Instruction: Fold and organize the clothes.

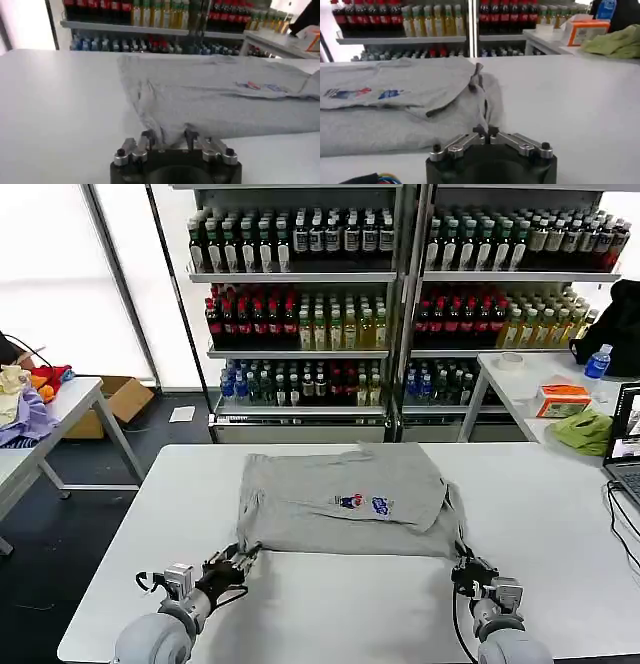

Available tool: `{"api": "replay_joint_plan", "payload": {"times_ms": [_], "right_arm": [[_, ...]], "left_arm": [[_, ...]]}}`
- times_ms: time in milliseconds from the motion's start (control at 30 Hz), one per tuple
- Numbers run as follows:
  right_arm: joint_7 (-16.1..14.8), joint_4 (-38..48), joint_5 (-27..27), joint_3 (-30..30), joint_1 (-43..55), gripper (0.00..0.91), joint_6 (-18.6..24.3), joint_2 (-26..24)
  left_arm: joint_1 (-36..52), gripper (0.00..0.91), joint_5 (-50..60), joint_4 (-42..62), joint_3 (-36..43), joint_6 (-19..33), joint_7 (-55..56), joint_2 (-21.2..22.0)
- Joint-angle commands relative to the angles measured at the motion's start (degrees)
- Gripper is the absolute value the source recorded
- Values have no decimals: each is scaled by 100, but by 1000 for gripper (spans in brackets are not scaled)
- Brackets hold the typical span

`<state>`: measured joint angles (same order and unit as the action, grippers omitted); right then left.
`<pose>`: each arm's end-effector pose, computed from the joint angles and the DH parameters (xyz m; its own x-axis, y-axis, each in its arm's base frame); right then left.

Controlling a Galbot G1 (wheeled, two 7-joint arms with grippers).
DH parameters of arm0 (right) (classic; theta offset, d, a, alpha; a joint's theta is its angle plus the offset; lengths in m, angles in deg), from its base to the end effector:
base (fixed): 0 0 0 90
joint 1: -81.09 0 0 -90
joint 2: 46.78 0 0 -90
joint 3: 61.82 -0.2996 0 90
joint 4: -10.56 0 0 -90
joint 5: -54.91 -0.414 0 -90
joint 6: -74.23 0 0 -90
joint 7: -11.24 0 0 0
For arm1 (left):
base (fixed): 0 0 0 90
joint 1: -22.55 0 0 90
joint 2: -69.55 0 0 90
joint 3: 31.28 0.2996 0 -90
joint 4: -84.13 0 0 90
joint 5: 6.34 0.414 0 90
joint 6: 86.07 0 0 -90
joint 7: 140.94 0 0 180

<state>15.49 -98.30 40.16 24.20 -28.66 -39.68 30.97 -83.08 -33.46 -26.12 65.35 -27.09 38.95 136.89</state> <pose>0.3150 -0.0617 -0.2791 -0.9084 0.0568 0.4142 0.0634 0.9980 0.0022 0.3280 0.0188 -0.2595 -0.8254 0.2683 0.4967 0.2350 0.9633 -0.1297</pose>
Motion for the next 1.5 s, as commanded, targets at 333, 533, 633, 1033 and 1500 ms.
{"api": "replay_joint_plan", "payload": {"times_ms": [333,533,633,1033,1500], "right_arm": [[-232,-186,-73,-20,-330,0,154,-91],[-228,-581,-251,-46,-771,0,178,-61],[-121,-947,-366,-49,-1094,0,1,-74],[-132,-1907,-152,-27,-2410,0,-242,17],[-489,-2065,93,-142,-2624,907,-392,-181]], "left_arm": [[-281,10,-15,-34,-149,174,-54,-53],[-715,10,27,-497,-354,171,-96,-108],[-1106,10,61,-844,-456,102,-97,-224],[-3071,10,296,-2084,-1532,-202,-261,-206],[-3916,907,1114,-2401,-2358,-208,-1018,-140]]}}
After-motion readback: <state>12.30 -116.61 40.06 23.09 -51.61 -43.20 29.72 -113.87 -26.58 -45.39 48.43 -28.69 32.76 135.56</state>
